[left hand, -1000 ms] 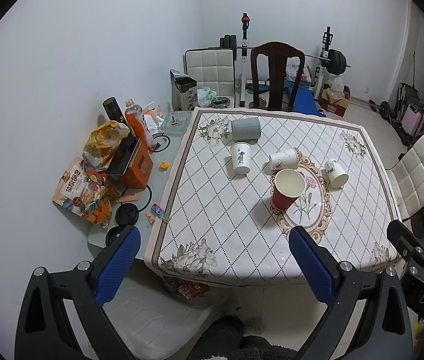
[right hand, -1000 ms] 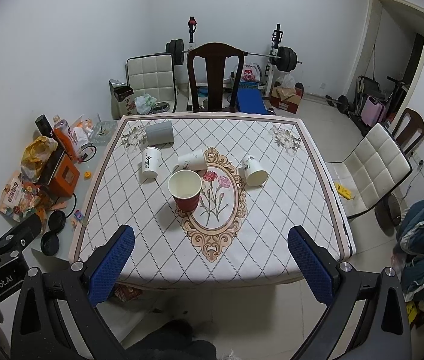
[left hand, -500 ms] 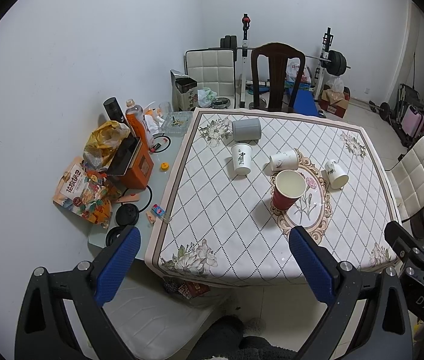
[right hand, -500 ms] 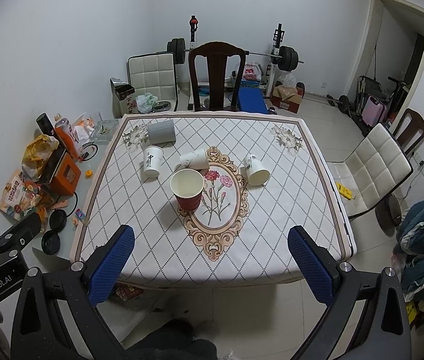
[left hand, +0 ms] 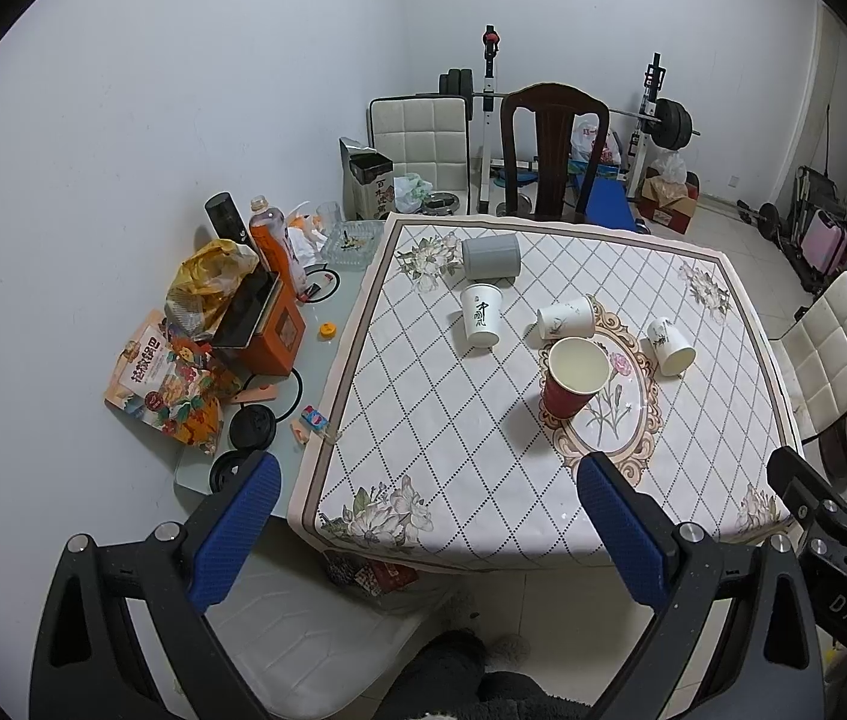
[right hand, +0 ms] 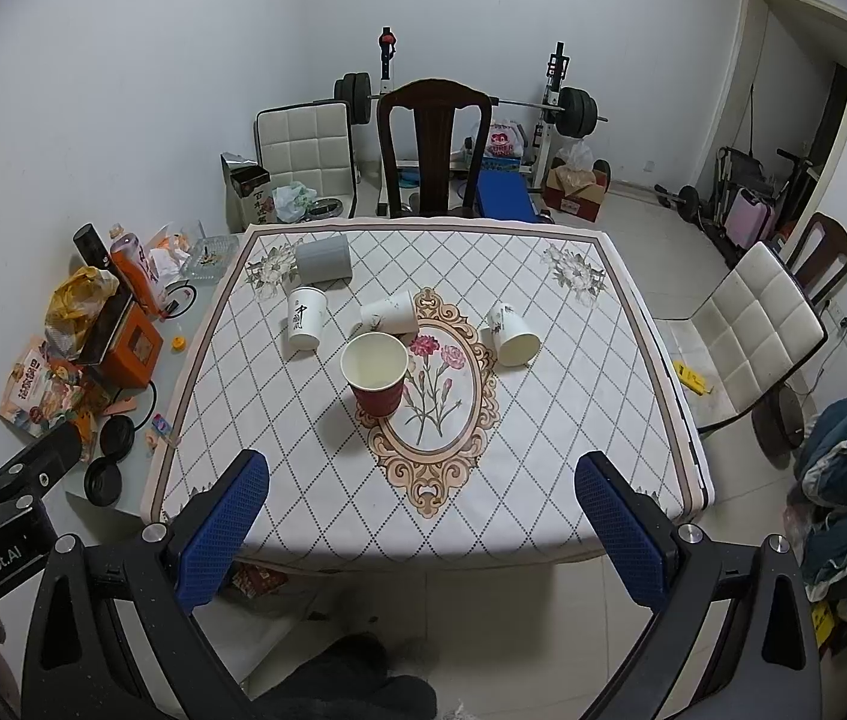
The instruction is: Flip cup upright
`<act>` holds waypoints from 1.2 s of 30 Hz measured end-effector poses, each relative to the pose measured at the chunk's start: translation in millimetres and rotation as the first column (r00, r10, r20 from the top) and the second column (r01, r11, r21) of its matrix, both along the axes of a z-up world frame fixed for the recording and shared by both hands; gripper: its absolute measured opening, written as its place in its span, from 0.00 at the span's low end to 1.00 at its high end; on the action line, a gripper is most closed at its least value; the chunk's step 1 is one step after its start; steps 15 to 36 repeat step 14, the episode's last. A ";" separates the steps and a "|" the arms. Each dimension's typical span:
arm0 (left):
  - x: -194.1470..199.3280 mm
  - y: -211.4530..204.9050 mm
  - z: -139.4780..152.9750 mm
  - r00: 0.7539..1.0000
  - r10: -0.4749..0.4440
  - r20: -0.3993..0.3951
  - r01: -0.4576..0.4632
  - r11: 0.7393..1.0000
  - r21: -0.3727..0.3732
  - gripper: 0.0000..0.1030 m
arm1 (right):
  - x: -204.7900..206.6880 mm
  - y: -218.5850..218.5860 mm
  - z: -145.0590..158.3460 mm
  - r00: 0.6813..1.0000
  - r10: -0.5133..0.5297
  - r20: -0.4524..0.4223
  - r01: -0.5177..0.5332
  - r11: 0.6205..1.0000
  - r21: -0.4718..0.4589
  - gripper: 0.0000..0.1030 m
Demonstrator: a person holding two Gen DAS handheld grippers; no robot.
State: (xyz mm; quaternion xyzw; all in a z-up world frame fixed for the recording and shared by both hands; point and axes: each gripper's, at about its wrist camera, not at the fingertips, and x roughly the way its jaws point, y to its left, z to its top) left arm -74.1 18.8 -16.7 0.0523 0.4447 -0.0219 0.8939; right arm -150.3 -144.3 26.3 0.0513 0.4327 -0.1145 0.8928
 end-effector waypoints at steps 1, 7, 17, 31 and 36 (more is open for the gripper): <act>0.1 0.3 -0.3 1.000 0.000 -0.001 0.000 1.000 0.001 0.98 | -0.6 0.0 -0.6 1.000 -0.001 -0.001 0.001 1.000 0.001 1.00; 0.8 4.7 -1.3 1.000 0.002 -0.003 -0.002 1.000 -0.002 0.98 | -1.9 -1.0 -1.7 1.000 -0.001 -0.001 0.001 1.000 0.000 1.00; 1.1 6.3 -1.6 1.000 -0.003 -0.003 0.003 1.000 -0.003 0.98 | -1.5 -1.1 -1.6 1.000 0.000 -0.001 0.000 1.000 0.002 1.00; 1.1 6.3 -1.6 1.000 -0.003 -0.003 0.003 1.000 -0.003 0.98 | -1.5 -1.1 -1.6 1.000 0.000 -0.001 0.000 1.000 0.002 1.00; 1.1 6.3 -1.6 1.000 -0.003 -0.003 0.003 1.000 -0.003 0.98 | -1.5 -1.1 -1.6 1.000 0.000 -0.001 0.000 1.000 0.002 1.00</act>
